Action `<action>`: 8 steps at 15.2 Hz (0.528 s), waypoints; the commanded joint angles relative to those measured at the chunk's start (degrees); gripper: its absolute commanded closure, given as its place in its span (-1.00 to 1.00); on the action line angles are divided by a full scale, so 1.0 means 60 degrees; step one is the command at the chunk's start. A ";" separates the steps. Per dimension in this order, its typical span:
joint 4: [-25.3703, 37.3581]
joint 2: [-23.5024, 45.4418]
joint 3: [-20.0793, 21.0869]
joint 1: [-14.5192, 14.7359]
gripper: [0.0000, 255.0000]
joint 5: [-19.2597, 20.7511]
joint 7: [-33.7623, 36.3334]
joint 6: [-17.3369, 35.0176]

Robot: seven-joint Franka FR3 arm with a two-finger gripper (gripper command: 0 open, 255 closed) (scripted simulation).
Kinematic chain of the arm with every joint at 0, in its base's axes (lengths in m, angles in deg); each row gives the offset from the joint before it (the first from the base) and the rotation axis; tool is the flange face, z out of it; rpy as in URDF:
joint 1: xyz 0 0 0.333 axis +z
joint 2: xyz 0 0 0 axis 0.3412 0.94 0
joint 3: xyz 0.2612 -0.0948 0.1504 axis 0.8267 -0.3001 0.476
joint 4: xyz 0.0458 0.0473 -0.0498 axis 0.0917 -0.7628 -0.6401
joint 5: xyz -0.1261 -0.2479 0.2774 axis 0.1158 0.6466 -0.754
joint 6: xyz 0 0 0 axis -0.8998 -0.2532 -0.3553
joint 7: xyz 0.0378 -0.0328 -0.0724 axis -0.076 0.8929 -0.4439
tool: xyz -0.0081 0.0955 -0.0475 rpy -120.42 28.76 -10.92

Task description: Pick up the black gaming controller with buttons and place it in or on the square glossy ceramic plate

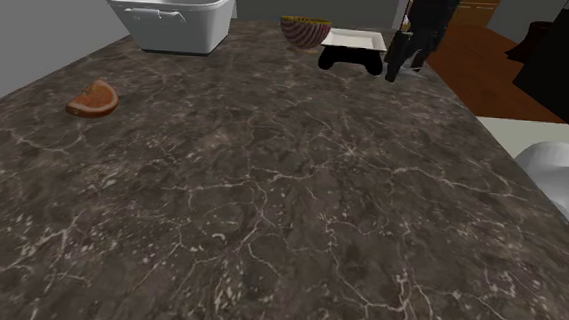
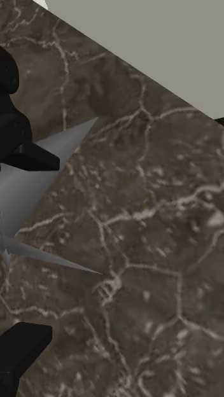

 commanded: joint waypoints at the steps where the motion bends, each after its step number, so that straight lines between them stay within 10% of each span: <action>1: 0.0000 0.0000 0.0000 0.0000 -1.00 0.0000 0.0000 0.0000; 8: 0.3445 0.3577 -0.1174 0.1106 -1.00 0.0144 -0.4055 -0.0889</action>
